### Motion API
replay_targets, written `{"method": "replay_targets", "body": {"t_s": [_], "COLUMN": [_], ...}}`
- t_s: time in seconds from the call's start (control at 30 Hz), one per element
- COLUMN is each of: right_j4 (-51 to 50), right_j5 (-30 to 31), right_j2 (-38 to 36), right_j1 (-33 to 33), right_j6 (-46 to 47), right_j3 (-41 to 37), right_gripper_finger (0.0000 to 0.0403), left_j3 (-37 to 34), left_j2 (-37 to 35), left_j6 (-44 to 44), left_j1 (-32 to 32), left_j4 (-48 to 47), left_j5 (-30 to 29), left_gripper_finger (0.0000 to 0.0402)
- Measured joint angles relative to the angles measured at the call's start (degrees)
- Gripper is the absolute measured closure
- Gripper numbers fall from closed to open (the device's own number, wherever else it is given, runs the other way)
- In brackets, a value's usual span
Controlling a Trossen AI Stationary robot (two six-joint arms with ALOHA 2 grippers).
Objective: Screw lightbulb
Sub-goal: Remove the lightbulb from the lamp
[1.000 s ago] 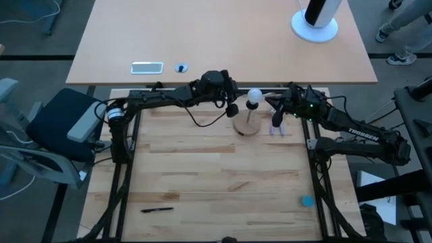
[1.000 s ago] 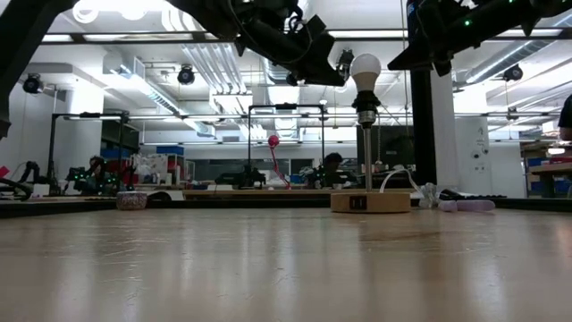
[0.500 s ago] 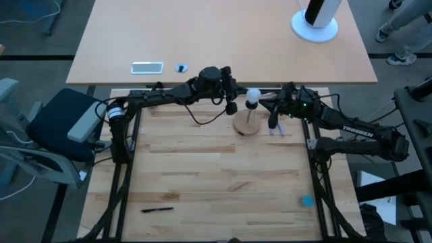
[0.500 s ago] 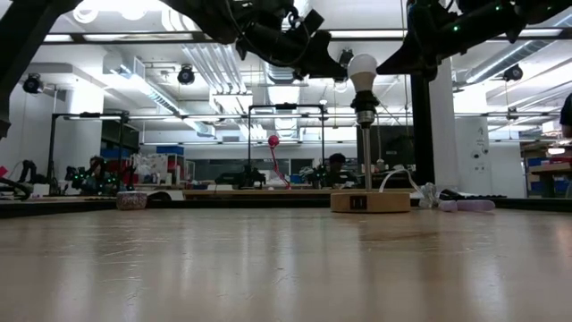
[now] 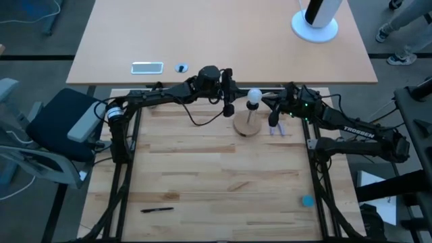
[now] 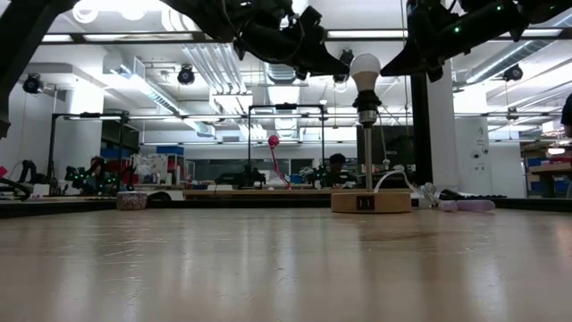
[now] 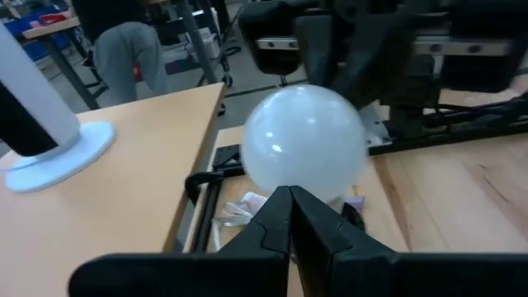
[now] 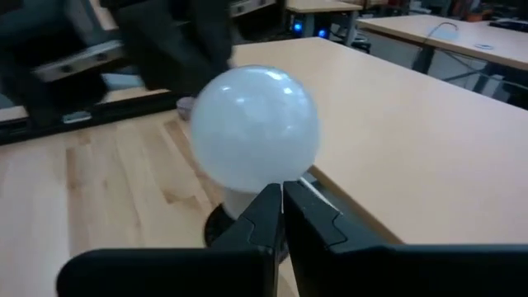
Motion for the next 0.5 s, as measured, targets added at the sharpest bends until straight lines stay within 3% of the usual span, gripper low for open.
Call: {"method": "replay_targets", "body": {"t_s": [0.3, 0.5], "right_j4": [0.75, -3.17], "right_j5": [2.07, 2.35], "right_j2": [0.04, -1.62], "right_j1": [-0.09, 0.06], "right_j6": [-0.32, -0.38], "right_j3": [0.00, 0.02], "right_gripper_finger": [0.0390, 0.0390], "left_j3": [0.01, 0.01], "left_j2": [0.02, -0.34], "left_j6": [0.00, -1.33], "left_j1": [-0.64, -0.62], "left_j4": [-0.71, -3.44], "left_j5": [4.90, -1.36], "left_gripper_finger": [0.0402, 0.0402]}}
